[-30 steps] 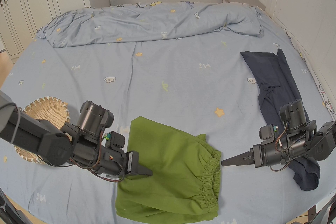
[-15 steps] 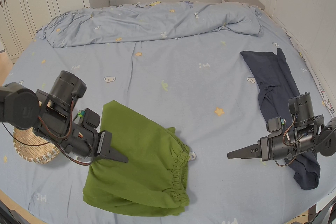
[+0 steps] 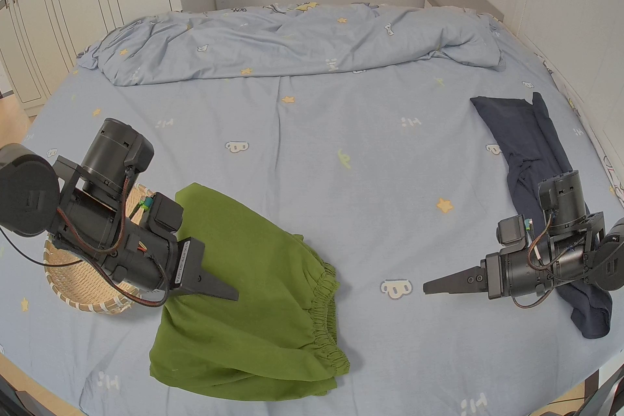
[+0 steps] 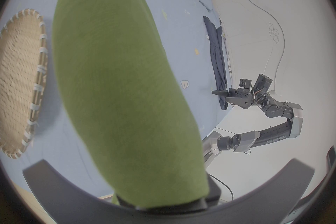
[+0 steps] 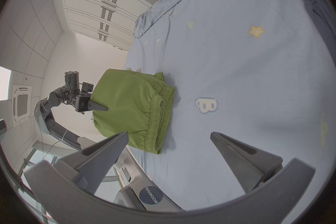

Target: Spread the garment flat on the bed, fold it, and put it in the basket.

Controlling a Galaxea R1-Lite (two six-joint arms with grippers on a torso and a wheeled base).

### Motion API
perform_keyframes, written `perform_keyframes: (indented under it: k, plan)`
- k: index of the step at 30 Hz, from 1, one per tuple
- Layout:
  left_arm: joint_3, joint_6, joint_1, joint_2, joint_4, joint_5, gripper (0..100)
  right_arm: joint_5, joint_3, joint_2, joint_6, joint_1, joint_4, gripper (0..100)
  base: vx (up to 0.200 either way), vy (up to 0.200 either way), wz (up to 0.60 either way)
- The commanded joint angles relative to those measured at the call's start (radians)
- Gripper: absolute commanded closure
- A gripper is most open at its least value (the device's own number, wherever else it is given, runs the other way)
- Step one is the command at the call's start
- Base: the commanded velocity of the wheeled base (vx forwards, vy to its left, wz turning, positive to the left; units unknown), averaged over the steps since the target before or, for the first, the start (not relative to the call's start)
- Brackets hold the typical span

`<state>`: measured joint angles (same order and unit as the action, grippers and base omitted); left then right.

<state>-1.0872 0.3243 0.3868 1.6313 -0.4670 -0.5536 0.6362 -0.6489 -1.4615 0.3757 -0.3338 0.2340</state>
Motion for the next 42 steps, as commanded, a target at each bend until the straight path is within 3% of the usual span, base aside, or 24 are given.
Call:
perform_keyframes:
  k: [1, 10, 16, 21, 22, 25, 32, 35, 39, 42]
  plan:
    - [0.001, 0.001, 0.006, -0.005, 0.001, 0.000, 100, 0.000, 0.000, 0.001, 0.000, -0.002, 0.001, 0, 0.000, 0.200, 0.00]
    - [0.006, -0.008, 0.017, -0.004, 0.001, 0.000, 100, 0.000, 0.002, 0.001, -0.001, -0.004, -0.001, 0, 0.000, 0.200, 0.00]
    - [0.023, -0.044, 0.035, -0.011, 0.001, 0.014, 100, 0.000, 0.006, 0.004, -0.001, -0.004, -0.001, 0, 0.000, 0.000, 0.00]
    - [0.052, -0.142, 0.086, -0.033, 0.002, 0.208, 100, 0.000, 0.008, 0.015, -0.003, -0.004, -0.001, 0, 0.000, 0.000, 0.00]
    - [0.046, -0.152, 0.112, -0.039, 0.002, 0.284, 100, 0.000, 0.006, 0.018, -0.003, -0.002, -0.001, 0, 0.000, 0.000, 0.00]
    - [0.021, -0.175, 0.126, -0.071, 0.002, 0.308, 100, 0.000, 0.008, 0.020, -0.003, -0.004, -0.001, 0, 0.000, 0.000, 0.00]
    - [0.013, -0.360, 0.113, -0.185, -0.009, 0.308, 100, 0.000, 0.009, 0.024, -0.003, -0.005, -0.001, 0, 0.000, 0.000, 0.00]
    - [0.012, -0.369, 0.109, -0.228, -0.009, 0.308, 100, 0.000, 0.009, 0.023, -0.005, -0.004, -0.001, 0, 0.000, 0.000, 0.00]
    - [-0.011, -0.395, 0.018, -0.292, -0.009, 0.310, 100, 0.000, 0.009, 0.021, -0.005, -0.005, -0.001, 0, 0.000, 0.000, 0.00]
    - [-0.048, -0.399, -0.094, -0.314, 0.005, 0.310, 100, 0.000, 0.011, 0.020, -0.005, -0.005, -0.001, 0, 0.000, 0.000, 0.00]
